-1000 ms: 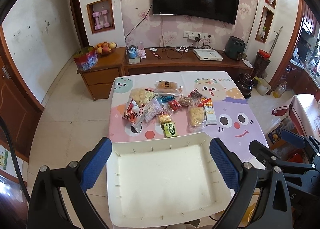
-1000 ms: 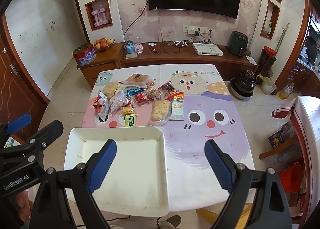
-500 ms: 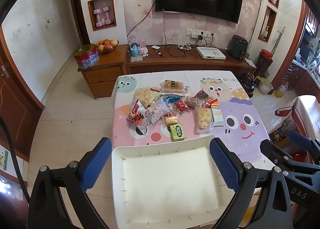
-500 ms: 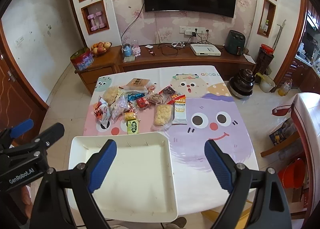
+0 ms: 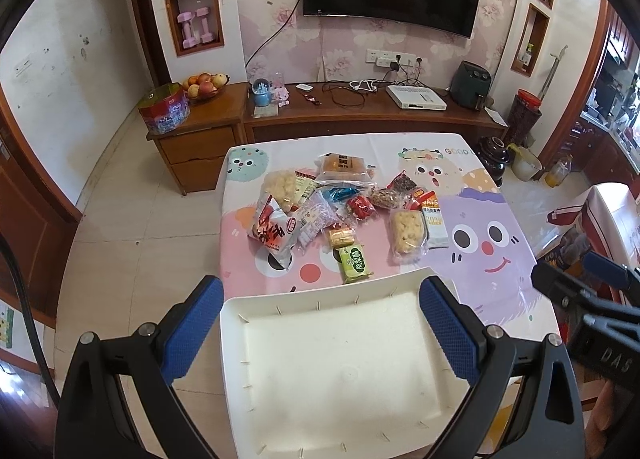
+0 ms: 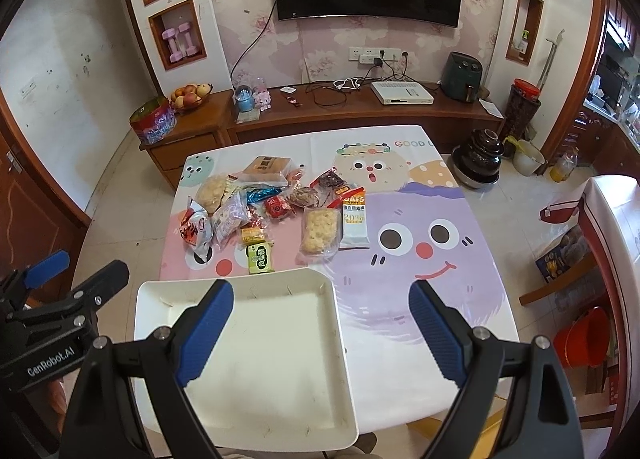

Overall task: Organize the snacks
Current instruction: 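Move both grippers from above the white tray toward the snack pile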

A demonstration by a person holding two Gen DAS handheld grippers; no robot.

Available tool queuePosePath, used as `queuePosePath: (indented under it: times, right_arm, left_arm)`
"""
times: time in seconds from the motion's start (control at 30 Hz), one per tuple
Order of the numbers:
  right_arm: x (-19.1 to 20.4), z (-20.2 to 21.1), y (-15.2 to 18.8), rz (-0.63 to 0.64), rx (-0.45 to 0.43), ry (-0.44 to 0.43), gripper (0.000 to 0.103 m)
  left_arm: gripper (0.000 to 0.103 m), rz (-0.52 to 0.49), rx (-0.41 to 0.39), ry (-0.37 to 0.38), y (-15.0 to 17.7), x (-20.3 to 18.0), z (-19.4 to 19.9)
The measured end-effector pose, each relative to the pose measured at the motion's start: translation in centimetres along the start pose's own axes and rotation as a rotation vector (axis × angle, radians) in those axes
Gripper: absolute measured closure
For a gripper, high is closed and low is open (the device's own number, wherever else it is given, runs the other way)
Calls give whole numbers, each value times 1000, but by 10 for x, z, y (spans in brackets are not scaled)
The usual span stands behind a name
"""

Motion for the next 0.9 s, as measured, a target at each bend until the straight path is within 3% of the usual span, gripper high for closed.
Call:
queuePosePath:
  times: [0.43,0.9]
  right_arm:
    - [3,21,-26,-24,-38,-4,13]
    - [0,27,-53,14,-41,18,13]
  left_arm:
    - [5,-22,30,35,-15,4,-4]
    - [5,-14,40,-8,-31,15,-16]
Point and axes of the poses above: each gripper's, at about its wrist camera, not at the fingertips, and z roughly against the way its jaws point, x to its left, y to its underside, the point moved 7 cm from there along -z, roughly the way its jaws point, and after that the axes turned 15 degrees about x, right-handed, at the moved point
